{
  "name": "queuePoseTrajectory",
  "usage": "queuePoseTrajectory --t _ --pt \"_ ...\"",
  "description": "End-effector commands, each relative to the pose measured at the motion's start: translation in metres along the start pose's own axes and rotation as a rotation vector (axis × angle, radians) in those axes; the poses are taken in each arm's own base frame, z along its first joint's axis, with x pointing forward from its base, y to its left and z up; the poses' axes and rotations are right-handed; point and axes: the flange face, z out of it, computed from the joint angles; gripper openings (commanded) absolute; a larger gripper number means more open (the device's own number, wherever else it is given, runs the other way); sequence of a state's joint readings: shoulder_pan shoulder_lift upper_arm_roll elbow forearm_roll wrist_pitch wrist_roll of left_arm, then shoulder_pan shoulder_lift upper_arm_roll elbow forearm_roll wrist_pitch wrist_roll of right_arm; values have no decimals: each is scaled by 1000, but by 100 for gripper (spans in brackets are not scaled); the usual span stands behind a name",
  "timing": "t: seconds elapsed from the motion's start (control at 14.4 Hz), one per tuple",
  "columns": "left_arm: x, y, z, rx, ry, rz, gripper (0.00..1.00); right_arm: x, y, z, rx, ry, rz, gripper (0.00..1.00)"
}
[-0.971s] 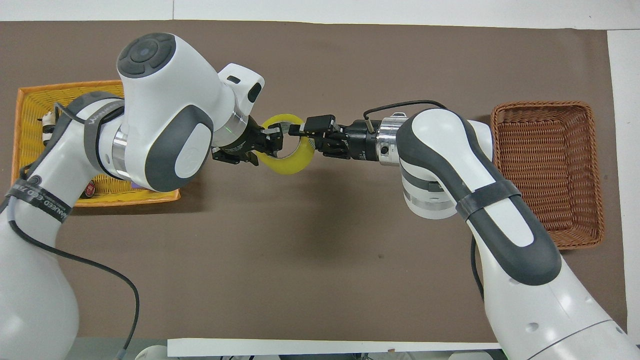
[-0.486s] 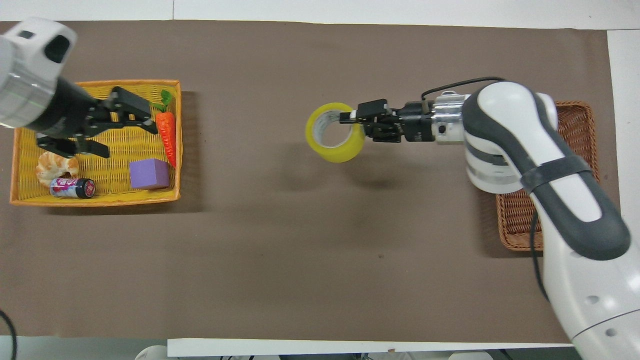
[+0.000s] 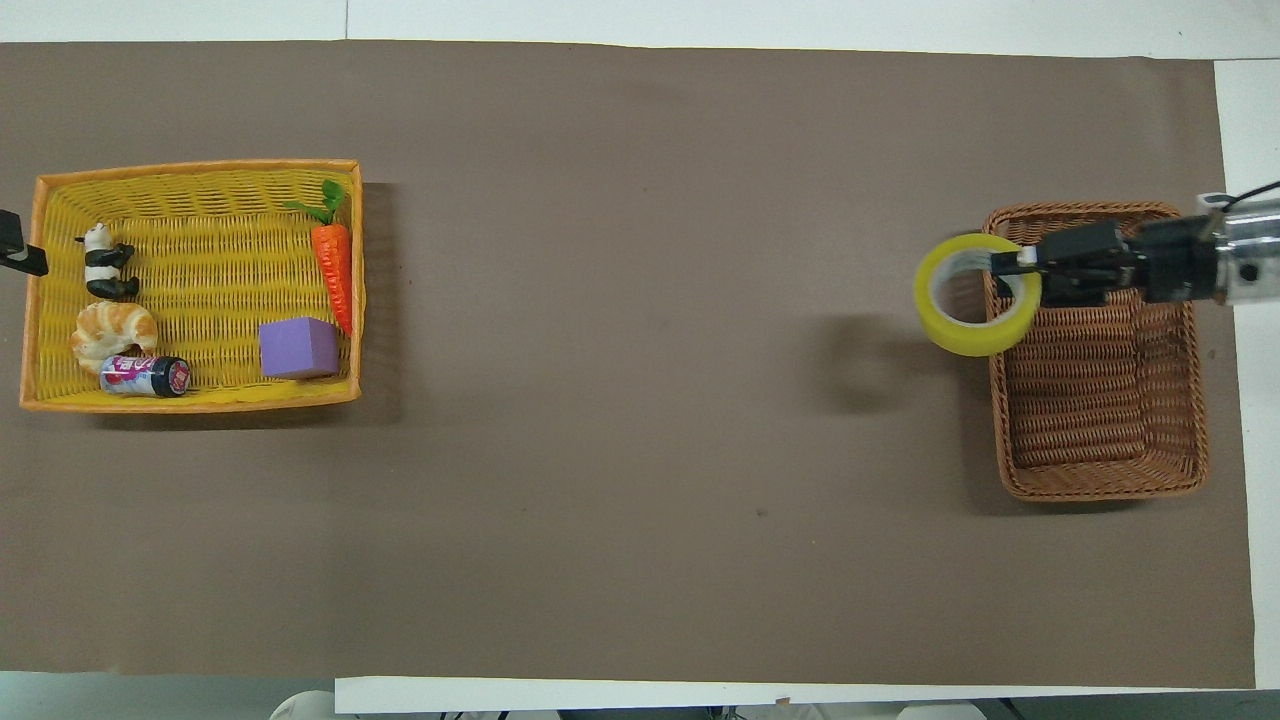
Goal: Move tape to another basket
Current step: 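Carry the tape roll with the right gripper into the wicker basket, then open the right gripper and release the tape roll in the basket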
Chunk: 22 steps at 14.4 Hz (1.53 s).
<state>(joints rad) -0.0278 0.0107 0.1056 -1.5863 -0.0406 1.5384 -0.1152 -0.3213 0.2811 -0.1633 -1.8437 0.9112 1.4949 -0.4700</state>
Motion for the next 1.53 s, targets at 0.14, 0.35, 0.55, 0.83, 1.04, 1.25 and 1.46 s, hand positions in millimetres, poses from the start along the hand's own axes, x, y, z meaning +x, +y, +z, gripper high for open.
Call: queuePoseTrajectory --t 0.14,0.35,0.55,0.83,1.04,1.25,1.46 --pt "1 -9 -1 22 0 2 100 -34 69 -71 -92 -10 -107 0" --pt "0 -22 0 23 -15 -21 100 -29 89 -64 -139 -4 -142 0" --pt "3 -23 -10 54 35 -8 100 -23 107 -44 -171 1 -190 0" --pt "2 -22 -32 82 21 -8 100 -10 96 -25 -208 0 -222 0" --pt "6 -18 -56 89 -26 -11 100 -7 95 -23 -211 13 -230 1" --pt "3 -5 -57 87 -26 14 100 -10 103 -21 -231 15 -219 43" --pt "-5 -4 -65 85 -14 19 100 -5 100 -24 -284 24 -238 100"
